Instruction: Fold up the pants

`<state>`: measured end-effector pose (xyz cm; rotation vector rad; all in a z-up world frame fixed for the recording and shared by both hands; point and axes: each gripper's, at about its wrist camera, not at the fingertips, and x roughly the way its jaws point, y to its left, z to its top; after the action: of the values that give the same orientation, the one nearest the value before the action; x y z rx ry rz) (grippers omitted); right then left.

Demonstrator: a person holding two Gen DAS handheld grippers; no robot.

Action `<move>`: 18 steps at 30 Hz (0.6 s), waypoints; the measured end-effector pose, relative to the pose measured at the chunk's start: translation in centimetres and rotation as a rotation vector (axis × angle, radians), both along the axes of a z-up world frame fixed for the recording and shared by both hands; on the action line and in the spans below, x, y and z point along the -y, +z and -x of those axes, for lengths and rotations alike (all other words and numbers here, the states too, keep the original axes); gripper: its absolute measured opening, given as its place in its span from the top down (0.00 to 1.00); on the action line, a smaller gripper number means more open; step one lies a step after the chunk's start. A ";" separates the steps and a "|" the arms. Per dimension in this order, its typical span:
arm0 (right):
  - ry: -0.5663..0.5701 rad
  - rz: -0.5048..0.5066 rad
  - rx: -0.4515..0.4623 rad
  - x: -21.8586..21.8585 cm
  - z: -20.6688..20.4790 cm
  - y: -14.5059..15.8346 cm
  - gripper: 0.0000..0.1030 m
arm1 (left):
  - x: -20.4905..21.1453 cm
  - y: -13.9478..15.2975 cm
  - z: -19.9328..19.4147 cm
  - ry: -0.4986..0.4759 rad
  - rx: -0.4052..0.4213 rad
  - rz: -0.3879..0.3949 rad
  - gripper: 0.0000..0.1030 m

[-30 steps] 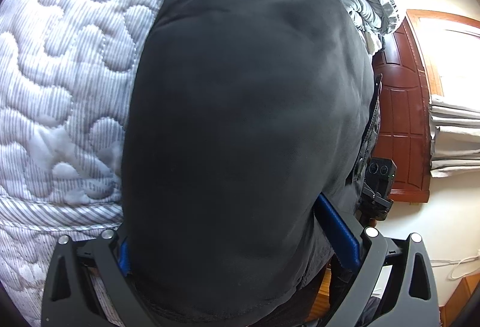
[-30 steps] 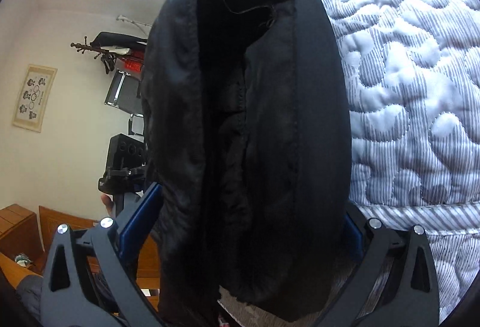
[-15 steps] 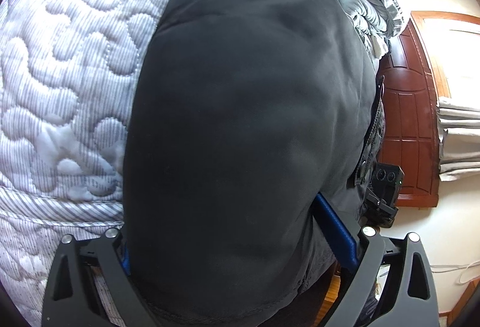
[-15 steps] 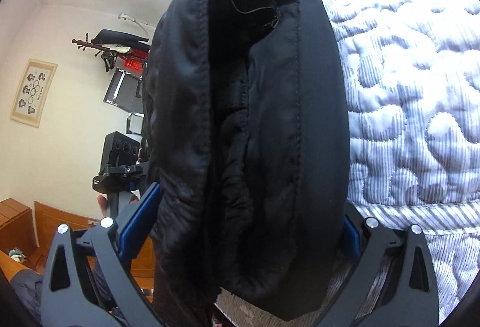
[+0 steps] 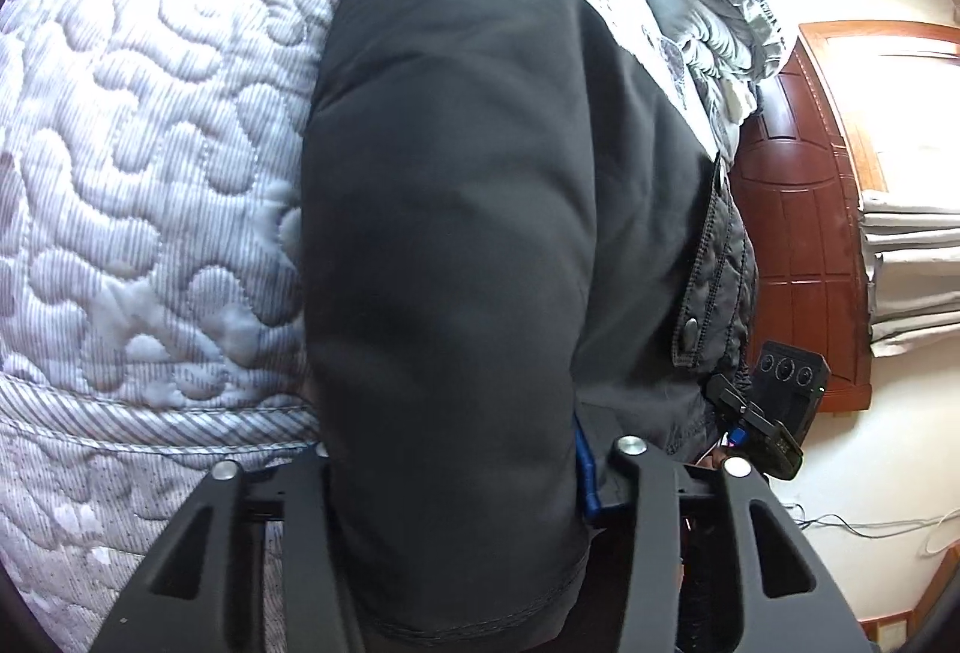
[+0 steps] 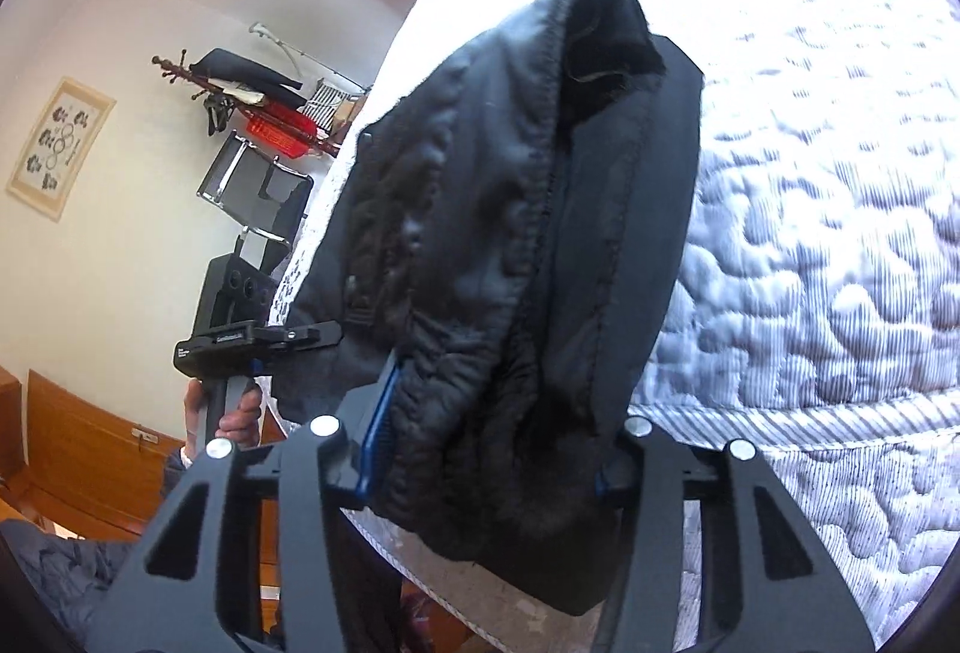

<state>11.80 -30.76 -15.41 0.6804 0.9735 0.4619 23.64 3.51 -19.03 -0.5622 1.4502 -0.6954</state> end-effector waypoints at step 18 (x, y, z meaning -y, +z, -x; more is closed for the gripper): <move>-0.011 0.052 0.119 0.3 -0.7 4.8 0.56 | -0.4 2.9 0.1 0.046 0.101 0.114 0.64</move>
<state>12.54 -31.06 -10.66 0.6046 0.8667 0.4604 23.58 3.95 -16.12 -0.6377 1.3062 -0.7628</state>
